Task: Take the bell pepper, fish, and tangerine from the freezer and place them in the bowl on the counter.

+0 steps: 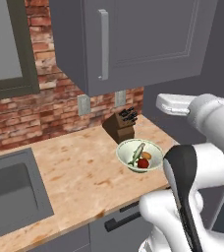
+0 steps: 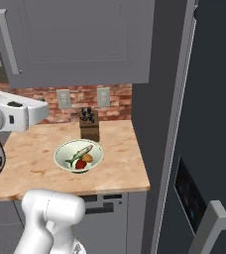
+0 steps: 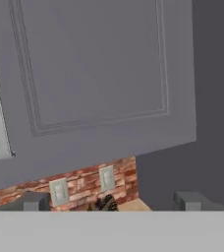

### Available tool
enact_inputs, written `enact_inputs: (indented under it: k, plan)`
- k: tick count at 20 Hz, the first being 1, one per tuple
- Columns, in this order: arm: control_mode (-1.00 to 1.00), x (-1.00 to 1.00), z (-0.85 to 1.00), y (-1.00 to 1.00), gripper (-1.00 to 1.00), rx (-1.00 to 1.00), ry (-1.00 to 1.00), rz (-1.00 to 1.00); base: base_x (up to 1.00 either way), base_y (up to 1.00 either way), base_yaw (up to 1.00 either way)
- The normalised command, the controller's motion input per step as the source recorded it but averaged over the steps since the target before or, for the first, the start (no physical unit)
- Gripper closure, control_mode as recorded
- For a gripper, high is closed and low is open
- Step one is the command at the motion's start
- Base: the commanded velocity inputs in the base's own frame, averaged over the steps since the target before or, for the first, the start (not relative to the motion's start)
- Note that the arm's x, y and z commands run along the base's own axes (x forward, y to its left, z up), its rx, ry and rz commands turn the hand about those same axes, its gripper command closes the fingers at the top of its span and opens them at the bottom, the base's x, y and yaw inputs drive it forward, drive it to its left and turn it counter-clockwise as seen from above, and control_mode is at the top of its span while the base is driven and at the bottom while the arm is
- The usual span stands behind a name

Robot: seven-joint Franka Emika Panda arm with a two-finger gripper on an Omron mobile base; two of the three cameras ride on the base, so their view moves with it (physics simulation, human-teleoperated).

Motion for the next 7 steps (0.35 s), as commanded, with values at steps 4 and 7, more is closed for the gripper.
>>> enact_inputs:
  k: [4,7]
  plan:
    - [-1.00,-0.28,0.00,0.08,-1.00,0.00,-0.08,0.04,0.00,0.00,0.00]
    - [-1.00,0.00,0.00,-0.01,-1.00,0.03,-0.01,0.00,0.00,0.00,0.00]
